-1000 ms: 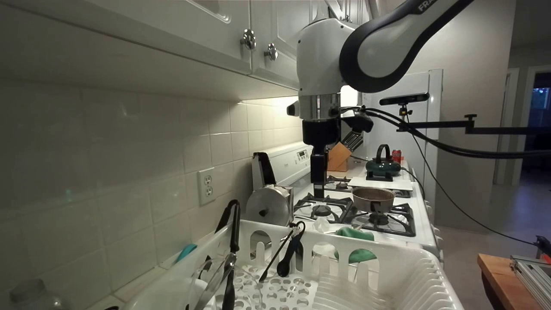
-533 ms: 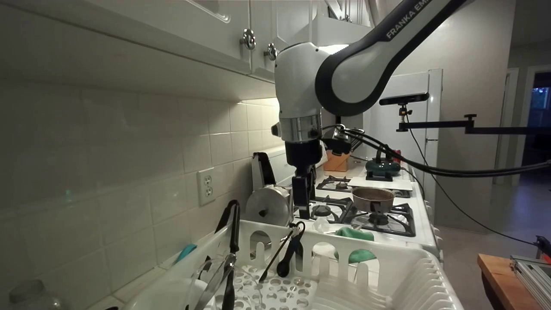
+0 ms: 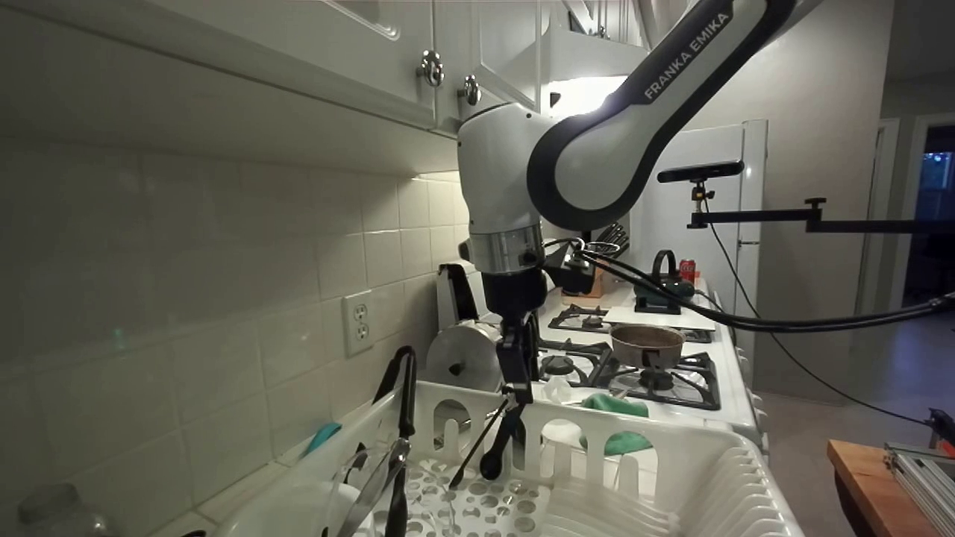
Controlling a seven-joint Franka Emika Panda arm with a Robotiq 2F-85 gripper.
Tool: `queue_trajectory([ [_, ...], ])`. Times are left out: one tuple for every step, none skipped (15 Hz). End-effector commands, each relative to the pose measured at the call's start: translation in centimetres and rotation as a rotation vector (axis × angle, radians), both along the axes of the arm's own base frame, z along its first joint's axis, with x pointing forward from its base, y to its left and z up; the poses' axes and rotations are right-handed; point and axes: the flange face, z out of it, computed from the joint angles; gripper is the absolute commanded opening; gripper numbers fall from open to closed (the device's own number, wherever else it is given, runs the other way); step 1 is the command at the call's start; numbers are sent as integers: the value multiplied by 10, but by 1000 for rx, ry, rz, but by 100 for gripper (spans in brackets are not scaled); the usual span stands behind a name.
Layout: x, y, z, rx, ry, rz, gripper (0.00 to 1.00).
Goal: Pick up the spoons and place them in the spoon holder
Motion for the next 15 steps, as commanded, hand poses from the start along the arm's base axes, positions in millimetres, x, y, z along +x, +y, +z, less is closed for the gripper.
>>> queue_trajectory([
  [8, 4, -3, -26, 6, -10, 23],
  [9, 4, -4, -26, 7, -9, 16],
  [9, 5, -5, -26, 7, -7, 8],
  [10, 5, -5, -28, 7, -3, 2],
  [10, 6, -5, -28, 7, 0, 1],
  [10, 8, -5, -28, 5, 6, 0],
  [10, 10, -4, -30, 2, 14, 0],
  [9, 11, -3, -31, -1, 19, 2],
  [8, 12, -2, -33, -4, 25, 2],
  [7, 13, -2, -32, -8, 30, 1],
  [4, 15, -1, -36, -15, 38, 2],
  [1, 18, 1, -39, -23, 45, 2],
  [-1, 20, 2, -43, -28, 54, 2],
  [-4, 24, 2, -47, -34, 63, 2],
  [-7, 28, 1, -47, -35, 67, 2],
])
